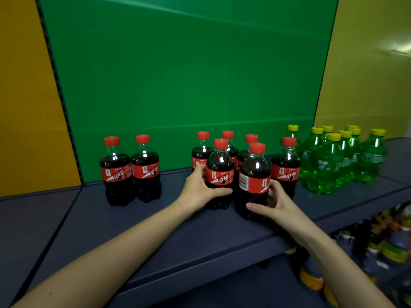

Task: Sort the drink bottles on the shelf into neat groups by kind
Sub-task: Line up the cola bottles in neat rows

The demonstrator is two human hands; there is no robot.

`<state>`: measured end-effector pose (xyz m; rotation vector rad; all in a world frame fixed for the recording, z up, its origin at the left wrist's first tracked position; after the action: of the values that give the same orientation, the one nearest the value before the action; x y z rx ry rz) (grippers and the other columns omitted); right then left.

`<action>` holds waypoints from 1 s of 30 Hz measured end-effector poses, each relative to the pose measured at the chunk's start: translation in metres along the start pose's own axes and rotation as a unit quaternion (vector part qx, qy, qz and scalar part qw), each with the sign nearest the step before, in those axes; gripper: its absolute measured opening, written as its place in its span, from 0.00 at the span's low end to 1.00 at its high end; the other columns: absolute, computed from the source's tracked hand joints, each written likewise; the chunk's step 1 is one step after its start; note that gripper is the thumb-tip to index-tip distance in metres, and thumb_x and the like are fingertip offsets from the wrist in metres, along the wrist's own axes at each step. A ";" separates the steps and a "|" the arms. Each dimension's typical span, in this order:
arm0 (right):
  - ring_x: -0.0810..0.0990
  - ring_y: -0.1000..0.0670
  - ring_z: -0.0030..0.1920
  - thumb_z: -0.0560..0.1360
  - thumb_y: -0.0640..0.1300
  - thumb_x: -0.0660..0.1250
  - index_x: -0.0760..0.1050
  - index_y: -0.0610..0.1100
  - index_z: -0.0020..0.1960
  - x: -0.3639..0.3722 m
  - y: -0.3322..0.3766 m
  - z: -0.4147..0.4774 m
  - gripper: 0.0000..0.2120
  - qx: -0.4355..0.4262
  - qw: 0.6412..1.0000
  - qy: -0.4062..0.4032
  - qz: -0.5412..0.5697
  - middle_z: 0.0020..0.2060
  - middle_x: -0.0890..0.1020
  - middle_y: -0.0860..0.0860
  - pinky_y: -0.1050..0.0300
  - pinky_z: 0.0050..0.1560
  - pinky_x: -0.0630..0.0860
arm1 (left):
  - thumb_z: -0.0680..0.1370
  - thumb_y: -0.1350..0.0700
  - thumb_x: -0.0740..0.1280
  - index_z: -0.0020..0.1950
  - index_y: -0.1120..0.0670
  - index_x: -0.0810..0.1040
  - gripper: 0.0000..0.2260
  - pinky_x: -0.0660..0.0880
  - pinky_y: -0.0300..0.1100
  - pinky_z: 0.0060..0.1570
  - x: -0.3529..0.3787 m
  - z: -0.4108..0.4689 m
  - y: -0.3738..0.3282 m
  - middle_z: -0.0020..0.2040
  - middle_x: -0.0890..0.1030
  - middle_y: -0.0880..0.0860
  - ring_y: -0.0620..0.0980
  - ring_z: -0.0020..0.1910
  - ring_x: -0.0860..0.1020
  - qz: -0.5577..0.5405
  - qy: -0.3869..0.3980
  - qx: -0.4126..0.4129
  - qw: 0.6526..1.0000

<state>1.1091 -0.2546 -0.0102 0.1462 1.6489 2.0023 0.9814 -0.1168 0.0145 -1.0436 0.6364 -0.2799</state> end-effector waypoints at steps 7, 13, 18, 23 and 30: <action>0.75 0.72 0.51 0.63 0.48 0.76 0.70 0.57 0.58 0.022 0.030 0.001 0.27 -0.088 0.993 -0.024 -0.079 0.52 0.78 0.64 0.78 0.46 0.69 | 0.62 0.60 0.79 0.60 0.58 0.70 0.30 0.76 0.33 0.51 -0.037 -0.027 -0.008 0.56 0.80 0.49 0.40 0.52 0.79 -0.022 -0.010 0.006 1.000; 0.75 0.70 0.50 0.62 0.50 0.78 0.69 0.54 0.57 0.070 0.058 0.024 0.27 -0.134 0.988 -0.015 -0.076 0.50 0.78 0.64 0.76 0.48 0.69 | 0.61 0.61 0.79 0.58 0.56 0.73 0.28 0.75 0.27 0.46 -0.108 -0.050 -0.015 0.52 0.81 0.48 0.39 0.50 0.79 -0.005 -0.080 0.009 0.997; 0.74 0.70 0.48 0.62 0.49 0.78 0.69 0.52 0.57 0.119 0.074 0.044 0.28 -0.145 0.988 0.020 -0.050 0.48 0.77 0.63 0.79 0.44 0.68 | 0.60 0.61 0.79 0.57 0.53 0.72 0.28 0.75 0.26 0.42 -0.166 -0.073 -0.006 0.51 0.80 0.45 0.35 0.46 0.79 0.028 -0.133 -0.008 0.991; 0.75 0.62 0.50 0.62 0.49 0.78 0.68 0.49 0.60 0.161 0.077 0.056 0.31 -0.137 0.988 0.056 -0.039 0.51 0.77 0.58 0.71 0.49 0.69 | 0.62 0.64 0.78 0.51 0.50 0.71 0.24 0.72 0.23 0.37 -0.191 -0.091 0.004 0.47 0.78 0.43 0.28 0.40 0.78 0.060 -0.143 -0.015 0.988; 0.75 0.55 0.55 0.61 0.49 0.79 0.67 0.47 0.61 0.192 0.068 0.056 0.33 -0.142 0.984 0.078 -0.072 0.54 0.76 0.54 0.63 0.54 0.69 | 0.61 0.59 0.79 0.51 0.45 0.70 0.25 0.74 0.29 0.45 -0.196 -0.100 0.026 0.51 0.78 0.42 0.35 0.49 0.77 0.060 -0.141 -0.039 0.987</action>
<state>0.9467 -0.1235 0.0195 -0.2318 1.3998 2.1540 0.7640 -0.0769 0.0269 -1.0911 0.4546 -0.0003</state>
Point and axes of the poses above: each hand's wrist, its own z-axis towards the middle knuckle, its own x-axis out of the palm, y = z × x, the point moved 8 cm from there along z, towards the middle knuckle
